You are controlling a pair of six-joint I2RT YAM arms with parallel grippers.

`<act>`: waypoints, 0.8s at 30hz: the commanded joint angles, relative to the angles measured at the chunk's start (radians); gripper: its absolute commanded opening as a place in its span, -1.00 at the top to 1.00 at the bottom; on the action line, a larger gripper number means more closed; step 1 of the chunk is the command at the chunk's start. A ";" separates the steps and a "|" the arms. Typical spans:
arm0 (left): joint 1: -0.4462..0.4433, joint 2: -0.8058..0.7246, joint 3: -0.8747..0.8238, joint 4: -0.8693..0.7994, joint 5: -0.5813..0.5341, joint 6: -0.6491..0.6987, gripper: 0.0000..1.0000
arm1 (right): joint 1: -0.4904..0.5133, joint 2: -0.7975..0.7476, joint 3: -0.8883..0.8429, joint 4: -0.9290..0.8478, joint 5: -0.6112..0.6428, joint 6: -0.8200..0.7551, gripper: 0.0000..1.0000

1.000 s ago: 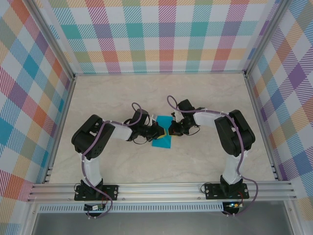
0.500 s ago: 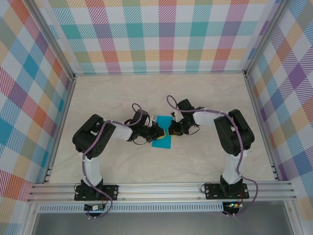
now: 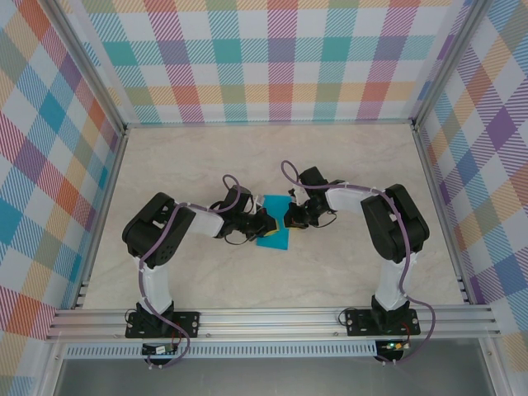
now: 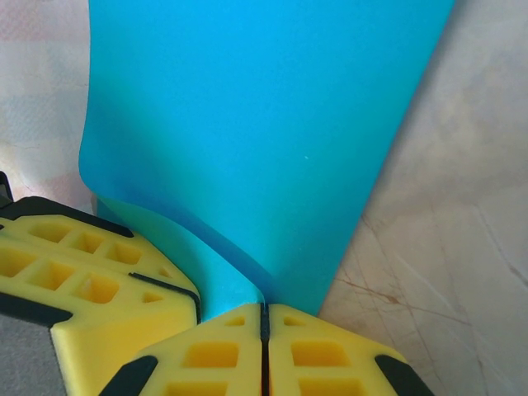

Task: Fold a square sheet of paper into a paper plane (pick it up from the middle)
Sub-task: Fold the triangle a second time at the center of the table.

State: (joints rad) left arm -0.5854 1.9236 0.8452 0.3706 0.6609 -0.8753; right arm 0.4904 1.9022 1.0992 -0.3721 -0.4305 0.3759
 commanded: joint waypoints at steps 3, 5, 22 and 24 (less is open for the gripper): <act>-0.011 0.023 0.009 -0.066 -0.024 0.018 0.92 | -0.007 0.020 0.022 -0.028 0.012 -0.025 0.83; -0.011 0.023 0.008 -0.075 -0.030 0.018 0.93 | -0.007 0.020 0.022 -0.030 0.011 -0.026 0.82; -0.011 0.020 -0.015 -0.105 -0.072 0.010 0.95 | -0.009 -0.127 0.010 -0.023 0.021 0.071 0.55; -0.011 0.020 -0.016 -0.104 -0.073 0.009 0.95 | -0.006 -0.121 -0.003 -0.007 -0.010 0.079 0.61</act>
State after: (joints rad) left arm -0.5880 1.9236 0.8482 0.3576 0.6441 -0.8738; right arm 0.4839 1.7885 1.1160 -0.3935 -0.3885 0.4335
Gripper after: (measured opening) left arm 0.038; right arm 0.200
